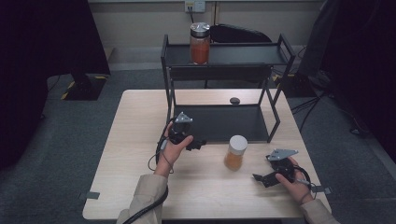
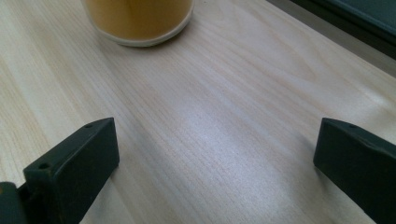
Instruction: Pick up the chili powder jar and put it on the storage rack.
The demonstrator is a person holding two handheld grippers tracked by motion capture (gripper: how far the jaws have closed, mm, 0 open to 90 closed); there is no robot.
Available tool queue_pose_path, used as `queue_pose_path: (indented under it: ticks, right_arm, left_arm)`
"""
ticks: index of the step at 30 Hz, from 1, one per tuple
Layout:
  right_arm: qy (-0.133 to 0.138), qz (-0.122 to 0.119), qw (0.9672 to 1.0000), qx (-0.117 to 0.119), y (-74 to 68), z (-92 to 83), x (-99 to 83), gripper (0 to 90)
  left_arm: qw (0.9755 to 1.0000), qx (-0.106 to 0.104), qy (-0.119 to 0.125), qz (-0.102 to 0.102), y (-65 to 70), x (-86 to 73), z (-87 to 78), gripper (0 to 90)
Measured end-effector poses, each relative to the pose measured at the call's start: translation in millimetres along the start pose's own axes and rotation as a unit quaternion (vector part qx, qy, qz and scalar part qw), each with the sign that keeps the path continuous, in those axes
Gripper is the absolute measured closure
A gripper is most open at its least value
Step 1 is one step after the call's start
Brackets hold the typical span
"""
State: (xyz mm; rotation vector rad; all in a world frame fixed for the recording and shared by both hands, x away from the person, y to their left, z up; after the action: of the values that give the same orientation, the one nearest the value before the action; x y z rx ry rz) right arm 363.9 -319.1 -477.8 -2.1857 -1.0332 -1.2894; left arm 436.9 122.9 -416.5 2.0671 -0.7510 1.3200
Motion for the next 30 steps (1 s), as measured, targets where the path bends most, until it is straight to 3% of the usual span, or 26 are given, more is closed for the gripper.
queue_pose_path:
  ticks: [10, 21, 30]
  right_arm:
    - [0.000, 0.000, 1.0000, 0.000, 0.0, 0.0, 0.0, 0.0]
    - [0.000, 0.000, 1.0000, 0.000, 0.0, 0.0, 0.0, 0.0]
    - [0.000, 0.000, 1.0000, 0.000, -0.1, 0.0, 0.0, 0.0]
  left_arm:
    - [0.9998, 0.000, -0.012, 0.014, 7.1, -18.2, -0.9, 1.9]
    - [0.9998, -0.001, -0.018, 0.012, 14.0, -36.1, -8.9, 1.9]
    - [0.9993, 0.010, -0.028, 0.021, 16.0, -48.4, -17.6, 1.9]
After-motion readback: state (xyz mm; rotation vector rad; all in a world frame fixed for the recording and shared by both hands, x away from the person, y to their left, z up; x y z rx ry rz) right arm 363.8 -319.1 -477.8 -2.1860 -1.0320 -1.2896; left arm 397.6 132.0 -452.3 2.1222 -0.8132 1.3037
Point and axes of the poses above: each handheld gripper's, and its own axes: z roughly forward along the jaws, x roughly out of its top, y roughly to its right, the point moved 9 cm from there along z, roughly forward along the jaws, and after that the axes turned 14 degrees about y, right-handed, at the moved point
